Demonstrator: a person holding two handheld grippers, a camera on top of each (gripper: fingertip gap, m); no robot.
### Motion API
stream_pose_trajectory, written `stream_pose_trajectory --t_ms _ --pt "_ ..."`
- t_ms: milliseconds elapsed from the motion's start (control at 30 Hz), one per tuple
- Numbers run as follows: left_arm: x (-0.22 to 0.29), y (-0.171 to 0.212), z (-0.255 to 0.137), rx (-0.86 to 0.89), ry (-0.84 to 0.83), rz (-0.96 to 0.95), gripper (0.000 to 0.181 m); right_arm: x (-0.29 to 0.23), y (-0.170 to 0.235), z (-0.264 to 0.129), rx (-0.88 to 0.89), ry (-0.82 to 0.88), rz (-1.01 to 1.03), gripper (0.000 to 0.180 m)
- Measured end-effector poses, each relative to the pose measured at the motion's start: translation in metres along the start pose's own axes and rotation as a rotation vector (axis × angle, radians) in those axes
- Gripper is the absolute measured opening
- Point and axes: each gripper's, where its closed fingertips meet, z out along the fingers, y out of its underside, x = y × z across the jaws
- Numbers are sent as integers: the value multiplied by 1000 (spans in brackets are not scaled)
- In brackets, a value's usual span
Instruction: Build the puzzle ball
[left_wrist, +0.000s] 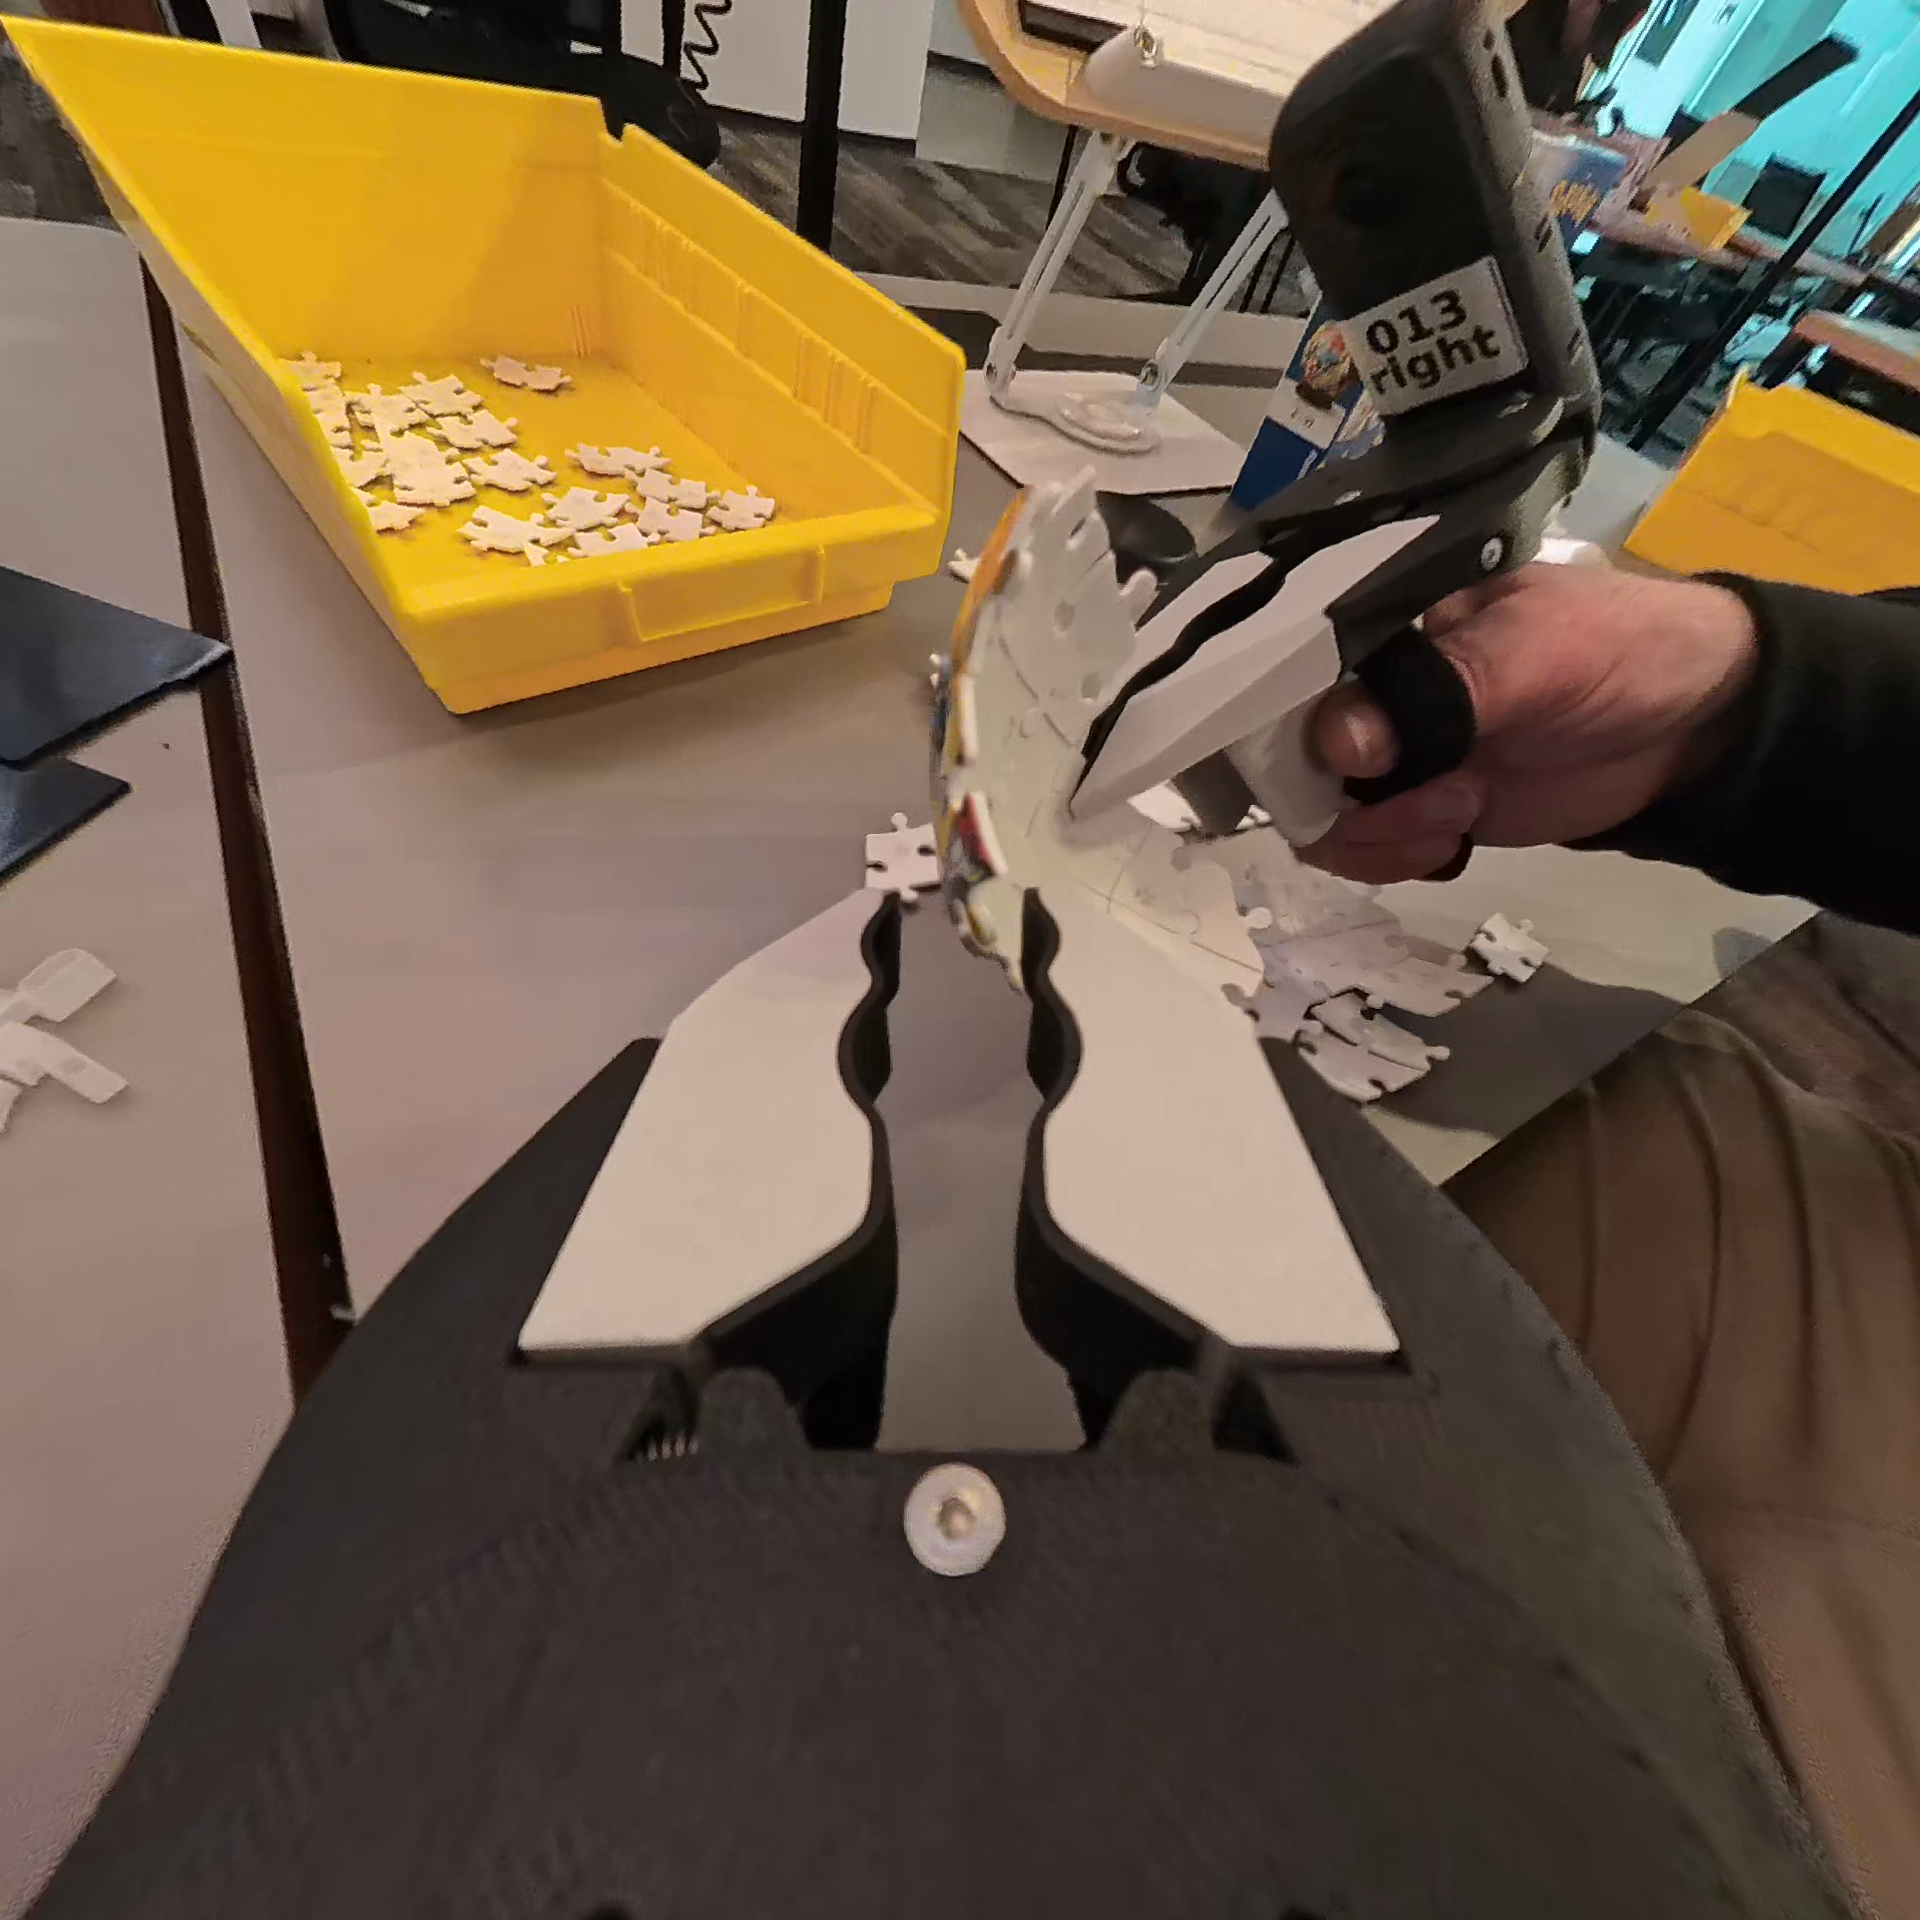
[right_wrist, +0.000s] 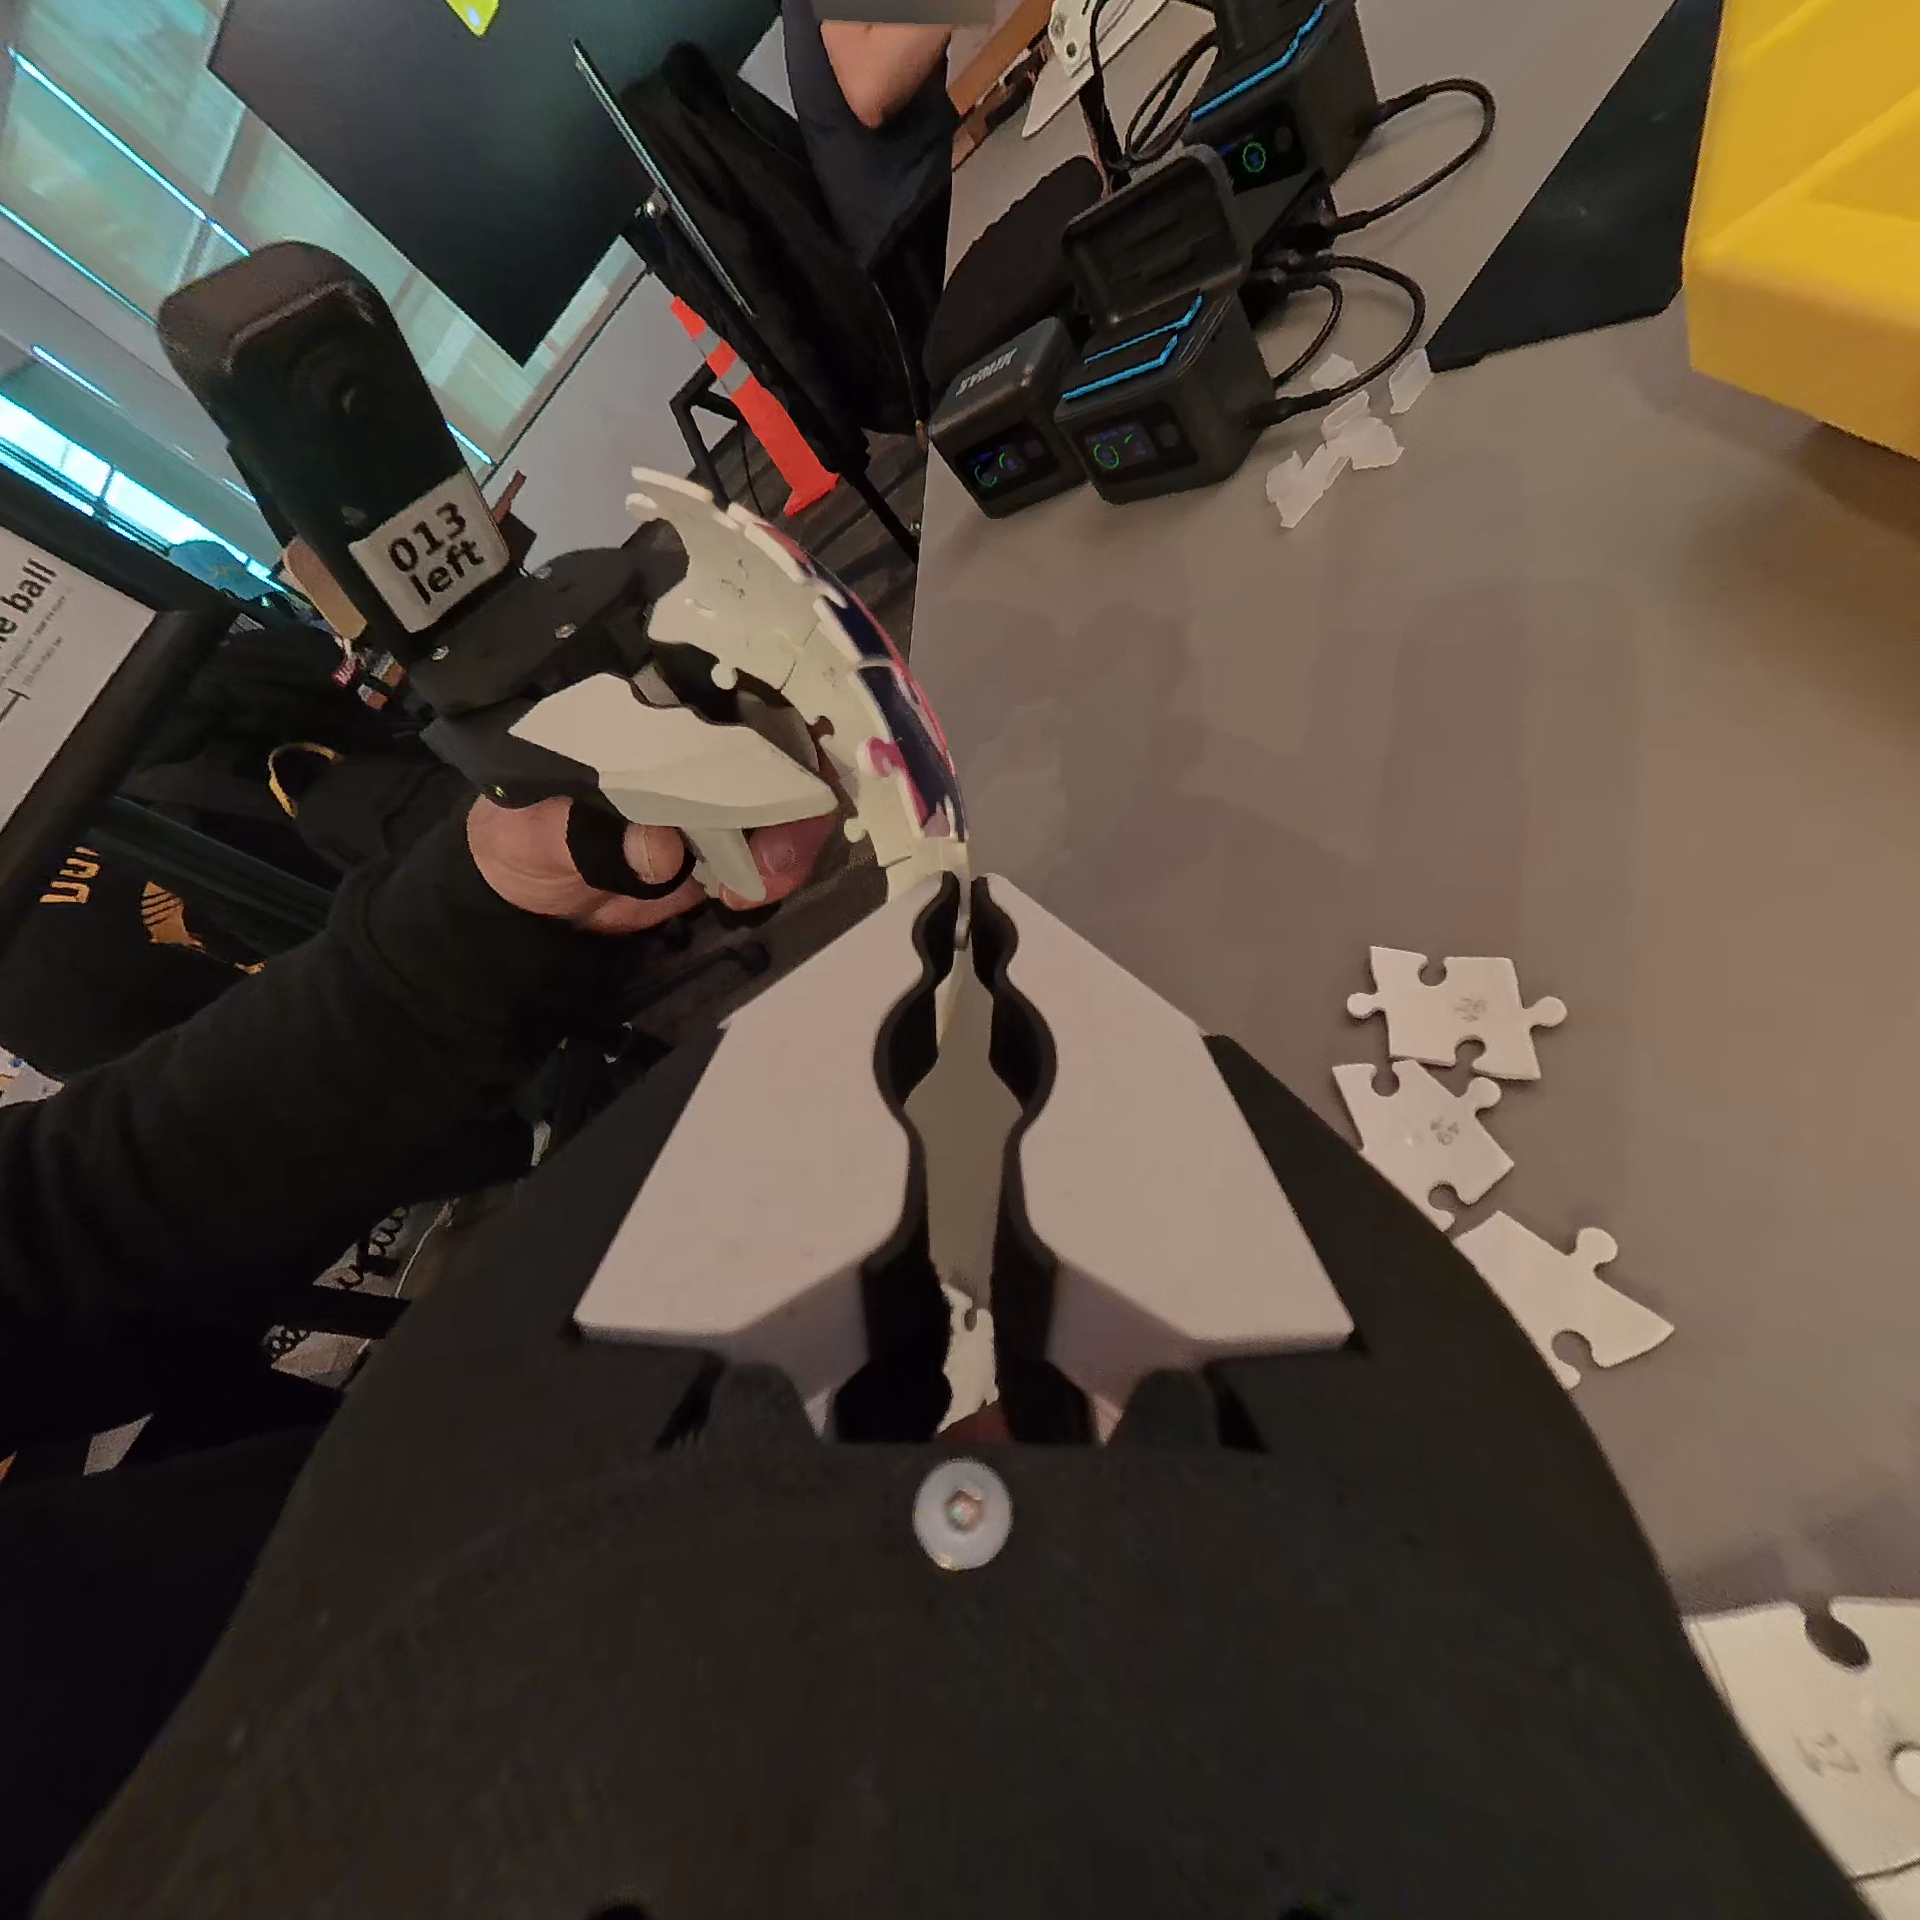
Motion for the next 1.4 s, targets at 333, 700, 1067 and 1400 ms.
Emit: stream_pose_trajectory --t_ms 333,700,1067,1400 --pt "5 -3 6 64 51 -103 6 -5 -3 2 37 -16 -15 0" --pt "7 -10 5 119 78 -147 3 -8 -8 0 59 -34 -5 2" --pt "9 -12 5 128 95 -159 3 -9 -4 2 34 -33 -11 1" --pt "17 -9 9 111 163 -217 14 -14 -12 0 84 -61 -5 0"
